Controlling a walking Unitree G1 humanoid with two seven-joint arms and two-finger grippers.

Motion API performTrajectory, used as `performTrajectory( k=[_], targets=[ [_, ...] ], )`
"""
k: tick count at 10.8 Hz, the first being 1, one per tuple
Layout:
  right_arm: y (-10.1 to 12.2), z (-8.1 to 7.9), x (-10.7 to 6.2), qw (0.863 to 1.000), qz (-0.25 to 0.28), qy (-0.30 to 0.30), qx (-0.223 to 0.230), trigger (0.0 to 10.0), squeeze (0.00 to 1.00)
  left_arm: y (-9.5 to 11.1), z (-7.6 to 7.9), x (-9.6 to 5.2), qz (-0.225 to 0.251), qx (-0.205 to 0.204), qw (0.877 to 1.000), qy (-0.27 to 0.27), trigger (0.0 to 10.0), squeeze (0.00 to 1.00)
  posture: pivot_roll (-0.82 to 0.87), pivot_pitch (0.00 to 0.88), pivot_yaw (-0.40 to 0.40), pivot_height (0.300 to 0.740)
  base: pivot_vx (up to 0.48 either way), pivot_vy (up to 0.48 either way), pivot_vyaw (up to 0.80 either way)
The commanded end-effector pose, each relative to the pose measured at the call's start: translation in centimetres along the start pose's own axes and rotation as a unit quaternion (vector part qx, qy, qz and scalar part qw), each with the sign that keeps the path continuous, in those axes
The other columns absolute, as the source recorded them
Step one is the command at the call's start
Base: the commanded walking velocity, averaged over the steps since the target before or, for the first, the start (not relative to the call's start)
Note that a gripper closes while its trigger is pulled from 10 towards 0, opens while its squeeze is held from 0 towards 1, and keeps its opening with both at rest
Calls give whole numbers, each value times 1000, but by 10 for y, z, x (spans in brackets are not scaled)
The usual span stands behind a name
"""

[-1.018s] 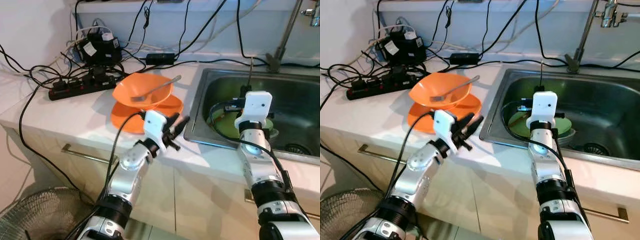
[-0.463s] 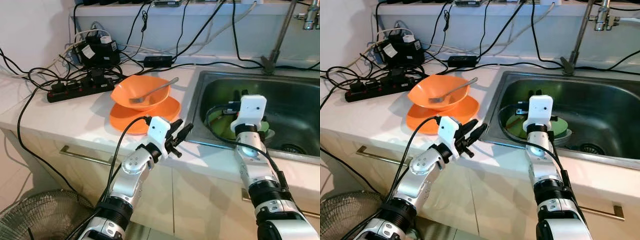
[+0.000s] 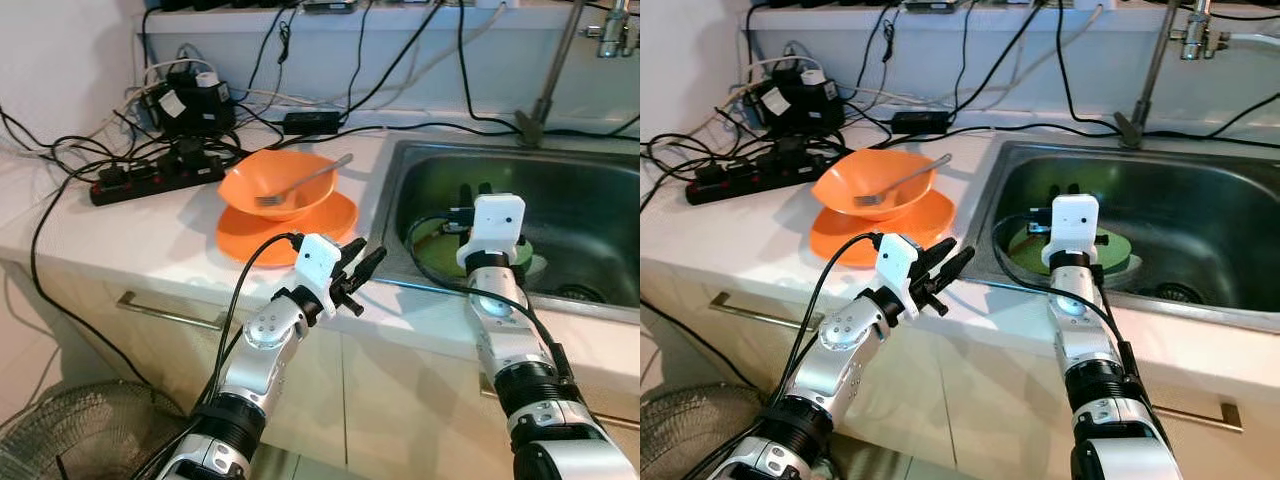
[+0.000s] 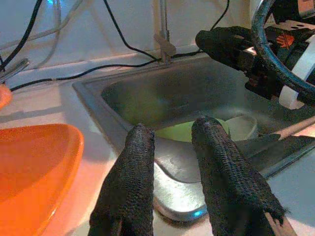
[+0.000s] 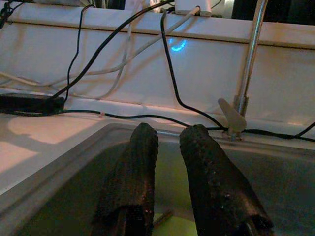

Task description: Kitchen organization

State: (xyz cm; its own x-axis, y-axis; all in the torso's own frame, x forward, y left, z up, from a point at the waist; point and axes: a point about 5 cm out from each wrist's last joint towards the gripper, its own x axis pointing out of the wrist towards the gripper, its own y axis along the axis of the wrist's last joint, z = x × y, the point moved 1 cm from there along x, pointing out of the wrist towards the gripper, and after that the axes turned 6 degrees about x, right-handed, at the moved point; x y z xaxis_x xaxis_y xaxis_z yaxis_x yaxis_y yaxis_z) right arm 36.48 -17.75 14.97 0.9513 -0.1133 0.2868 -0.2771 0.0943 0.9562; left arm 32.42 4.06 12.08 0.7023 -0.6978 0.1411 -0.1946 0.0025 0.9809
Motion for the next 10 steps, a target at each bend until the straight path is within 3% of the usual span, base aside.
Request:
performTrajectory(
  k=[1,3,6,8,10],
  targets=[
    [3,0,-2,1000,9,-1,3,10000,0,0,-3,0,-3,9,1000,4,10000,0,49,0,113,740,0,0,0],
    [12,-6,-8,999,32,16,7,10000,0,3,-8,0,5,21,999,29,10000,0,45,0,110,740,0,0,0],
    [23,-15,-27,998,50,38,19,10000,0,18,-28,-2,42,56,992,104,10000,0,31,0,110,740,0,0,0],
    [31,-37,-52,995,43,80,44,10000,0,30,-29,-2,62,100,987,111,10000,0,21,0,111,740,0,0,0],
    [32,-44,-64,994,33,92,45,10000,0,40,-29,1,81,110,984,115,10000,0,18,0,113,740,0,0,0]
  ],
)
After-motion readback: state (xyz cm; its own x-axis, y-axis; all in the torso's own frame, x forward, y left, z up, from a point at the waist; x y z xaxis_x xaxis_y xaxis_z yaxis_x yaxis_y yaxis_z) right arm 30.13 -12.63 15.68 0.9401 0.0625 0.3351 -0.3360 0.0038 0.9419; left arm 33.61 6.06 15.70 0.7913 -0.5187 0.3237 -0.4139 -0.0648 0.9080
